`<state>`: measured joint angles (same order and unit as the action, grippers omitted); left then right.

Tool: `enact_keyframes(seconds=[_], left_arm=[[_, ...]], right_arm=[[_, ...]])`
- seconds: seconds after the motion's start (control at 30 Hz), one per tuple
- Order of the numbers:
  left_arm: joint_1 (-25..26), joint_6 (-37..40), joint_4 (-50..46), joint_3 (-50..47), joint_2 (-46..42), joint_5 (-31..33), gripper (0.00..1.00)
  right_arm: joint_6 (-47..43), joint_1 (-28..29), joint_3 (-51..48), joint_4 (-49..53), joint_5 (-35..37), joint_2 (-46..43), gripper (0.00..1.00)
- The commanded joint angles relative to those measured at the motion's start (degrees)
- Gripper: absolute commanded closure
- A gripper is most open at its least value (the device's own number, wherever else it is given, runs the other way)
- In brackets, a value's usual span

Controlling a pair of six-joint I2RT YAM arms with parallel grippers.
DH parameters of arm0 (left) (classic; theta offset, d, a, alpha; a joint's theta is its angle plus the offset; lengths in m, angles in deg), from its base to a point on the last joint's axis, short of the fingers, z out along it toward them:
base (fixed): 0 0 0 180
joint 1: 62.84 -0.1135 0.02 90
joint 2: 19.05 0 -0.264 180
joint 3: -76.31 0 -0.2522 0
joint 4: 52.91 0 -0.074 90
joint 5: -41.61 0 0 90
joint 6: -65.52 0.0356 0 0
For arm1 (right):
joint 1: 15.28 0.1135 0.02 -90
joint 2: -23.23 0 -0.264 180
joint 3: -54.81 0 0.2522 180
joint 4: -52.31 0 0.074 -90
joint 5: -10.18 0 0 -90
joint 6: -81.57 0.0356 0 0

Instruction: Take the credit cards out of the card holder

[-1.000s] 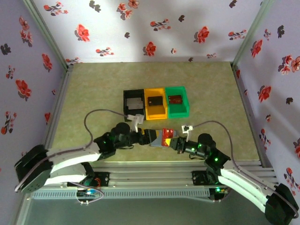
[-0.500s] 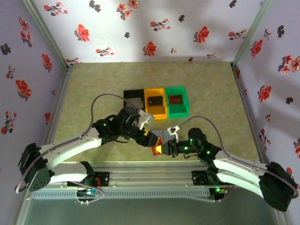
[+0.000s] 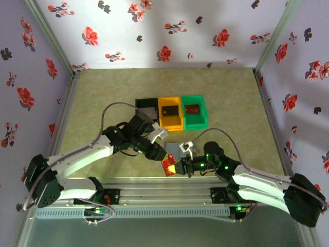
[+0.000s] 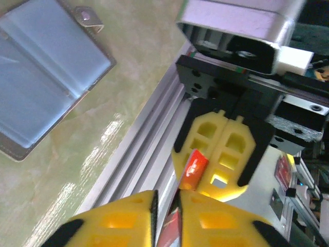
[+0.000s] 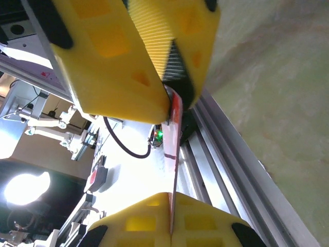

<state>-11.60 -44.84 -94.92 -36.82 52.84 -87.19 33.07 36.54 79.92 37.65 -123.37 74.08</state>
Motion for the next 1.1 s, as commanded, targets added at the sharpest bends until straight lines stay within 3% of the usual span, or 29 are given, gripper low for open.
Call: enact_keyframes(seconds=[0.0,0.07,0.27,0.53,0.63,0.93,1.07], left_arm=[[-0.35,-0.12,2.04,-0.66,-0.36,-5.05,0.9],[-0.35,-0.03,2.23,-0.98,-0.44,-5.88,0.99],[-0.4,-0.88,3.87,-2.12,-1.43,-8.54,1.0],[-1.0,-1.6,5.29,-2.83,-2.95,-9.62,1.0],[-1.73,-2.2,5.95,-3.22,-4.04,-9.77,1.0],[-5.26,-4.22,7.8,-4.65,-6.81,-9.92,1.0],[-6.58,-5.67,8.8,-5.45,-7.97,-6.55,1.0]], right_arm=[[-1.94,0.61,1.78,-1.22,-1.12,-0.1,1.0],[-2.08,0.58,1.77,-0.99,-0.97,-0.6,1.0],[-3.41,0.64,2.18,2.34,1.07,-2.66,0.98],[-4.26,0.57,2.27,6.39,3.91,-5.18,0.66],[-4.6,0.64,1.96,7.85,5.39,-6.37,0.62],[-7.26,0.46,2.36,17.28,13.59,-12.79,0.3],[-7.87,0.17,1.83,21.88,18.54,-18.67,0.17]])
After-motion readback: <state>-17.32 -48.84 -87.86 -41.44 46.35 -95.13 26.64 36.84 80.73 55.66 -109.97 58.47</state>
